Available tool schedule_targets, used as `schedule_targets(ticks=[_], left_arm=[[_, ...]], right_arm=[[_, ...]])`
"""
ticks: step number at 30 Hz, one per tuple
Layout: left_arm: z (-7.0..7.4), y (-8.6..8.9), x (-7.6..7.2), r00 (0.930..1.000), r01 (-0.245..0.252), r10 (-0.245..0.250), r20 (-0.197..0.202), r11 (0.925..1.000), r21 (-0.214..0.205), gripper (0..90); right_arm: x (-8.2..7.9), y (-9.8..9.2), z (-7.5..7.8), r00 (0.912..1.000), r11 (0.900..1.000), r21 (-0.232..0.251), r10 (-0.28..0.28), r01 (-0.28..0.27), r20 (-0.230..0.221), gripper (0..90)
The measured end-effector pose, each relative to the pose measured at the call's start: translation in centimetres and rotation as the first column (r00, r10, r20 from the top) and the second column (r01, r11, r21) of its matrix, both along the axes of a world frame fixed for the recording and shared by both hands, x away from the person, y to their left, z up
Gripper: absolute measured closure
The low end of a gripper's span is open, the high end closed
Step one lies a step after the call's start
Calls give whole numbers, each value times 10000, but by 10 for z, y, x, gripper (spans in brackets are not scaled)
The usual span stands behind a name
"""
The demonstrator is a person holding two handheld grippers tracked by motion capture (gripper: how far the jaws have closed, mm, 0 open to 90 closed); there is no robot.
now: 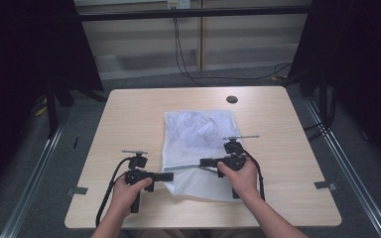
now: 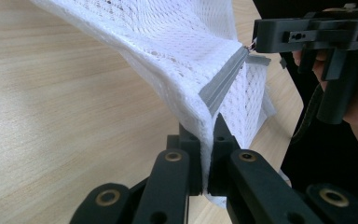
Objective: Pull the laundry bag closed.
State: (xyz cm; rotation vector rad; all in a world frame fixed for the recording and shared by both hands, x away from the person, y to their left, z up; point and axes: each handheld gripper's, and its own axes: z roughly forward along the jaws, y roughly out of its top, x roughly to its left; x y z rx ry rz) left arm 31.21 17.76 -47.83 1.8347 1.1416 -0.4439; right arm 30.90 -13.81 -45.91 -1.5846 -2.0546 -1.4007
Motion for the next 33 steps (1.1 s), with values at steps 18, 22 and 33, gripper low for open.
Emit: schedule_targets(ticks=[18, 22, 33], left_arm=[[0, 0, 0, 9999, 20, -20, -103, 10000, -1, 883], [0, 3, 1, 10000, 8, -8, 71, 10000, 87, 884], [1, 3, 1, 10000, -28, 27, 81, 9999, 156, 884]], right_arm=[[1, -3, 1, 10000, 10000, -4, 16, -16, -26, 872], [1, -8, 1, 9999, 9999, -25, -98, 98, -24, 872], [0, -12, 2, 10000, 9999, -96, -96, 96, 25, 872]])
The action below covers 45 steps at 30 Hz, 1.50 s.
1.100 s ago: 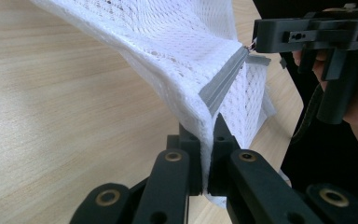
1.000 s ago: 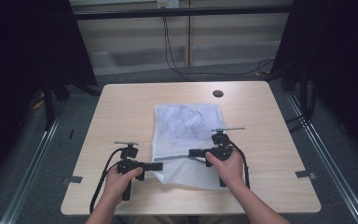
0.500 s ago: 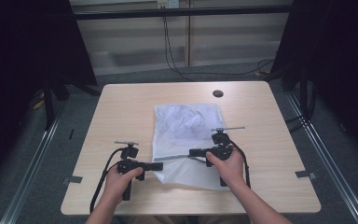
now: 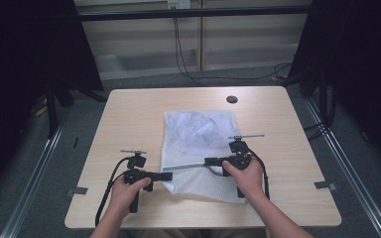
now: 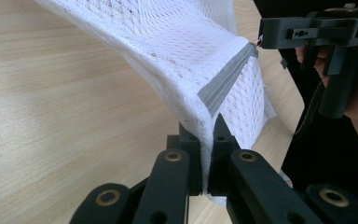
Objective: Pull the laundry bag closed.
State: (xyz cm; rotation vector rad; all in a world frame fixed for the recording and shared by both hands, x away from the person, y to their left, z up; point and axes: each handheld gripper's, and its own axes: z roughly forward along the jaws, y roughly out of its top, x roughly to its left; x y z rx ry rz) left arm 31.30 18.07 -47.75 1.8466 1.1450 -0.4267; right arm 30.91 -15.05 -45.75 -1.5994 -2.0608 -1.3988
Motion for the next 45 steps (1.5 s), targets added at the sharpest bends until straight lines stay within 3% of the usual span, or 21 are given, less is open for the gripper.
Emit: schedule_targets(ticks=[5, 45], left_arm=[[0, 3, 1, 10000, -28, 28, 48, 10000, 3, 883], [0, 1, -1, 9999, -4, 5, -142, 10000, 50, 884]], right_arm=[[0, -9, 0, 9998, 9998, 85, -188, 188, -30, 872], [-1, -15, 1, 9998, 9998, 64, -176, 176, -15, 872]])
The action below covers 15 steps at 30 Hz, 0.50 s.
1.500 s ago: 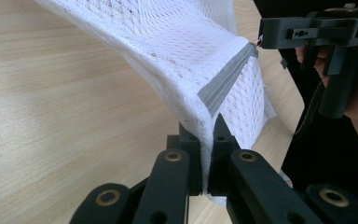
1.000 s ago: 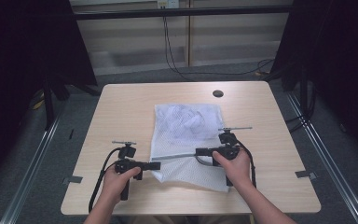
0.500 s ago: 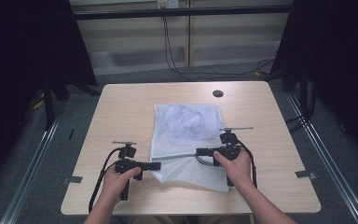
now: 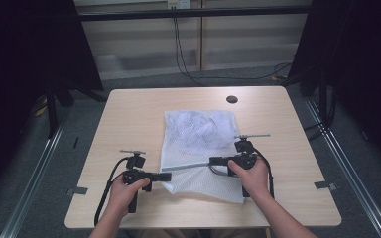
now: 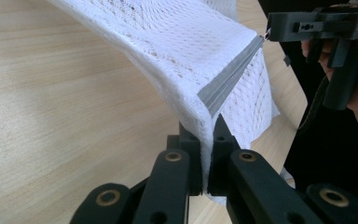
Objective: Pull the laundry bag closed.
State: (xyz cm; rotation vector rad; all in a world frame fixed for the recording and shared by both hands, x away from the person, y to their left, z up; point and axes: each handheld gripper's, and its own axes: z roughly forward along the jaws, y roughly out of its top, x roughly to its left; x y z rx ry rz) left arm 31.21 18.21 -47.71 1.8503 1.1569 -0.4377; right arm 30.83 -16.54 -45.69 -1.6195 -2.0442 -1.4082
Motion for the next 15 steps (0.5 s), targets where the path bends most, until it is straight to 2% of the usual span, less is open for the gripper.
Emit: schedule_targets(ticks=[5, 15], left_arm=[[0, 0, 0, 9999, 83, -83, 76, 10000, 30, 884], [0, 0, 0, 10000, 17, -17, -24, 10000, -28, 884]], right_arm=[[0, -3, 0, 10000, 10000, 49, 16, -16, -25, 872], [0, -2, -1, 10000, 10000, 42, 30, -29, -91, 872]])
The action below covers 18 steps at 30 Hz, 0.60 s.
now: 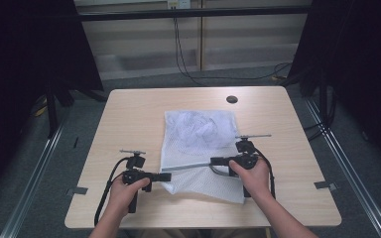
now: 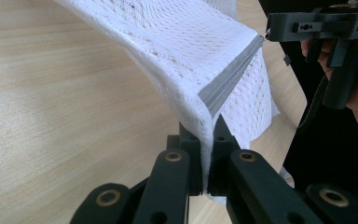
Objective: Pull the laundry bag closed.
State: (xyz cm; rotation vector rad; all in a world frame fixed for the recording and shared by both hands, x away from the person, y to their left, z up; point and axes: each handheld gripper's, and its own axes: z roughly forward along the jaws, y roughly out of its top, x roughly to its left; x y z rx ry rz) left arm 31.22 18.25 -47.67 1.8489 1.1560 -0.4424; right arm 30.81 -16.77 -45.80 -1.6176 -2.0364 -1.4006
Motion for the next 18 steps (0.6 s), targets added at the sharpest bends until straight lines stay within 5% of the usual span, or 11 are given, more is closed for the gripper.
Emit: schedule_targets(ticks=[15, 18], left_arm=[[0, 4, 0, 10000, -69, 68, 39, 9999, 152, 884], [1, 3, -1, 9996, -177, 177, -208, 9998, -15, 885]], right_arm=[[-1, -10, -1, 9999, 9999, -53, -131, 130, -18, 872], [-1, -13, -2, 9998, 9998, -20, -188, 188, -73, 872]])
